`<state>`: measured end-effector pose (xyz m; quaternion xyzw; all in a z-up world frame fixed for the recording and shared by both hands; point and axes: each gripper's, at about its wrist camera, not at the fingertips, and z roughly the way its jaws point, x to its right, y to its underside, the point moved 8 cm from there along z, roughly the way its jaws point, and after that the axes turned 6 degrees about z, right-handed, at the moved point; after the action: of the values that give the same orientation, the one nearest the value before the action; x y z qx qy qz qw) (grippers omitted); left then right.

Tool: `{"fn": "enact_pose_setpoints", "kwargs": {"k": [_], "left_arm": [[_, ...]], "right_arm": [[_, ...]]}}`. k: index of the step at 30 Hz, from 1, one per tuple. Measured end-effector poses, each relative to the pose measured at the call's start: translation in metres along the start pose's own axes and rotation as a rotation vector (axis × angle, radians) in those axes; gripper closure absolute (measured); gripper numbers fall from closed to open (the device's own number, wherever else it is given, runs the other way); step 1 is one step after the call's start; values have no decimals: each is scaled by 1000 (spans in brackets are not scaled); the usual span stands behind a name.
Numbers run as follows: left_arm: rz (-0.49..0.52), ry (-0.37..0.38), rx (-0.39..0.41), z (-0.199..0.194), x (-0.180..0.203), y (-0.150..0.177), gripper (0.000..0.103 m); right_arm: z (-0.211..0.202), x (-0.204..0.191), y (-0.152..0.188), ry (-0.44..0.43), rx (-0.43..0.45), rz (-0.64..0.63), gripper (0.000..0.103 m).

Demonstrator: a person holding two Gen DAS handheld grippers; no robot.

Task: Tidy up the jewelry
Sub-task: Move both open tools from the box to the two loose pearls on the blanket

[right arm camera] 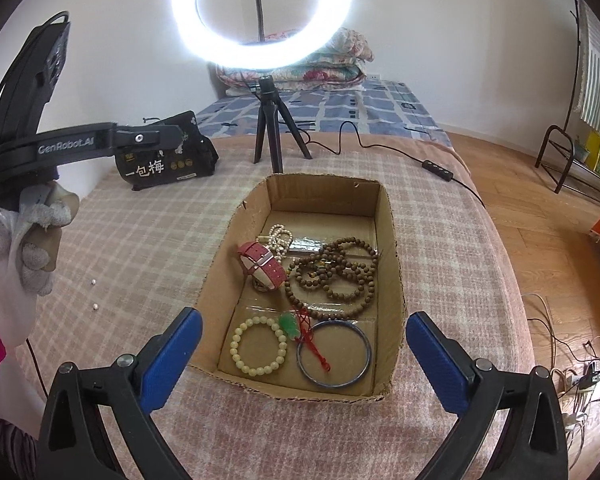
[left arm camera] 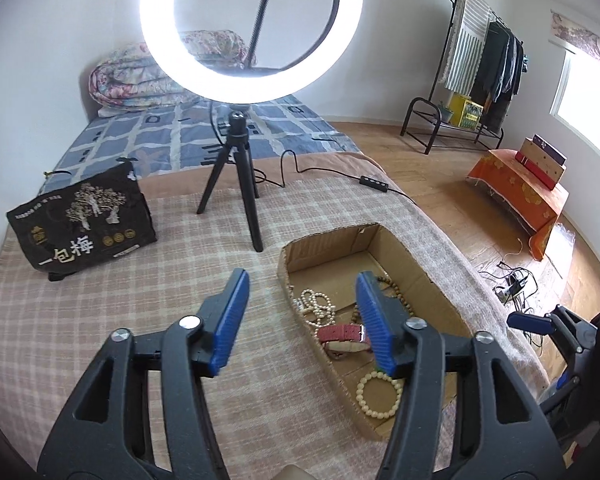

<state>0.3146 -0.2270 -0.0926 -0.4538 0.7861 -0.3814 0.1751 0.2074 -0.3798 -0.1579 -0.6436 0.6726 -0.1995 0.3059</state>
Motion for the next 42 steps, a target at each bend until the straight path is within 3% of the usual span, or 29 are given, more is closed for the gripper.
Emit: {"fn": "enact_pose_setpoints", "kwargs": {"k": [11, 20, 25, 31, 42], "left_arm": [[-22, -67, 34, -67, -54, 24, 41], [-68, -132, 22, -112, -112, 74, 41], [-82, -177, -11, -124, -139, 111, 41], [-118, -178, -48, -122, -159, 145, 41], [-94, -110, -105, -98, -164, 175, 68]], "right_arm": [[-12, -24, -4, 22, 38, -54, 0], [-10, -60, -5, -10, 80, -135, 0], [-5, -84, -4, -60, 77, -165, 0], [5, -119, 2, -151, 40, -200, 0], [33, -200, 35, -307, -64, -341, 4]]}}
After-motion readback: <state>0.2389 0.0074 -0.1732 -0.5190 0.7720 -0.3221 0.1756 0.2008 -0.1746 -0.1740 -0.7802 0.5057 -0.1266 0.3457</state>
